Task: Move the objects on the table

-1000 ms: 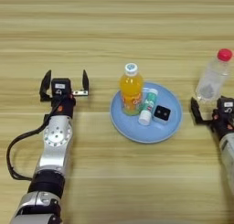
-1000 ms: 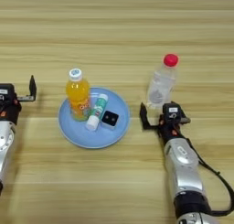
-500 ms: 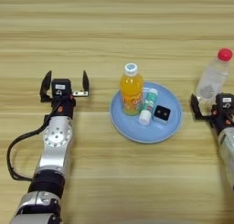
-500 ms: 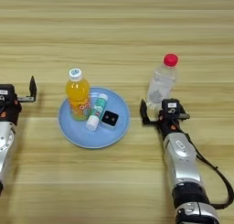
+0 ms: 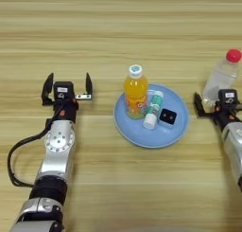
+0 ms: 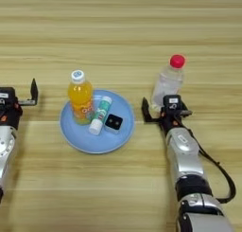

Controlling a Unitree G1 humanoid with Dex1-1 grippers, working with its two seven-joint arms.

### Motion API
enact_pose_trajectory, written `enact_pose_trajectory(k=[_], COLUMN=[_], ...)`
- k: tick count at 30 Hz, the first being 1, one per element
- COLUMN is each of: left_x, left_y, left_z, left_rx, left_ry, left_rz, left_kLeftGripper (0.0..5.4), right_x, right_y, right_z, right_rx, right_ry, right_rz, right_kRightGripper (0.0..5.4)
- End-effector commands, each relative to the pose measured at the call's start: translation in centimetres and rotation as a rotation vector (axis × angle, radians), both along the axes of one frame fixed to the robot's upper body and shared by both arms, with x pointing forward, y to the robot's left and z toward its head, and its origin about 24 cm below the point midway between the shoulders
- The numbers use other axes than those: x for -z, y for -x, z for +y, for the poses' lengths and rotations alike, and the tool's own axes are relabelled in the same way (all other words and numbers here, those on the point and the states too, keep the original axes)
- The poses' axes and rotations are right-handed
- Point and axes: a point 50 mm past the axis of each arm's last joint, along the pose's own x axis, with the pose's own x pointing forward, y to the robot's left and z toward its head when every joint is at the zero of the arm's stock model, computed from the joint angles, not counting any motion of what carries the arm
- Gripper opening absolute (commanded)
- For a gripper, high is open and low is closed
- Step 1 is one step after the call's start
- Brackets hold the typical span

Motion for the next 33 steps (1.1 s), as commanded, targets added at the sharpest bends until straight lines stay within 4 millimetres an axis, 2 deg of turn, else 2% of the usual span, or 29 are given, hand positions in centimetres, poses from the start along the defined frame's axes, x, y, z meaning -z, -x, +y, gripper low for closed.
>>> enact_pose_trajectory(k=[1, 8, 17, 26, 30, 33], left_x=[-0.2, -0.1, -0.1, -0.2, -0.2, -0.2], left_y=[-0.3, -0.2, -0.2, -0.2, -0.1, -0.1], left_z=[-0.2, -0.2, -0.1, -0.2, -0.1, -0.1], left_rx=[0.008, 0.007, 0.006, 0.006, 0.006, 0.006], left_ry=[-0.001, -0.001, -0.001, -0.001, -0.001, -0.001], left_rz=[-0.005, -0.005, -0.005, -0.008, -0.010, -0.011], left_kLeftGripper=[5.40, 5.40, 5.40, 5.40, 5.40, 5.40], right_x=[-0.8, -1.5, -1.4, -1.5, -0.9, -0.5], right_y=[-0.9, -1.0, -1.0, -1.2, -1.1, -1.0], right_z=[-0.3, -0.6, -0.7, -3.2, -2.5, -2.1], right_rx=[0.022, 0.040, 0.049, 0.127, 0.098, 0.073], right_ry=[-0.006, 0.011, 0.045, 0.072, 0.063, 0.054], right_rz=[-0.020, -0.070, -0.072, -0.055, -0.033, -0.017], right_kRightGripper=[5.38, 5.38, 4.28, 3.30, 3.27, 3.81])
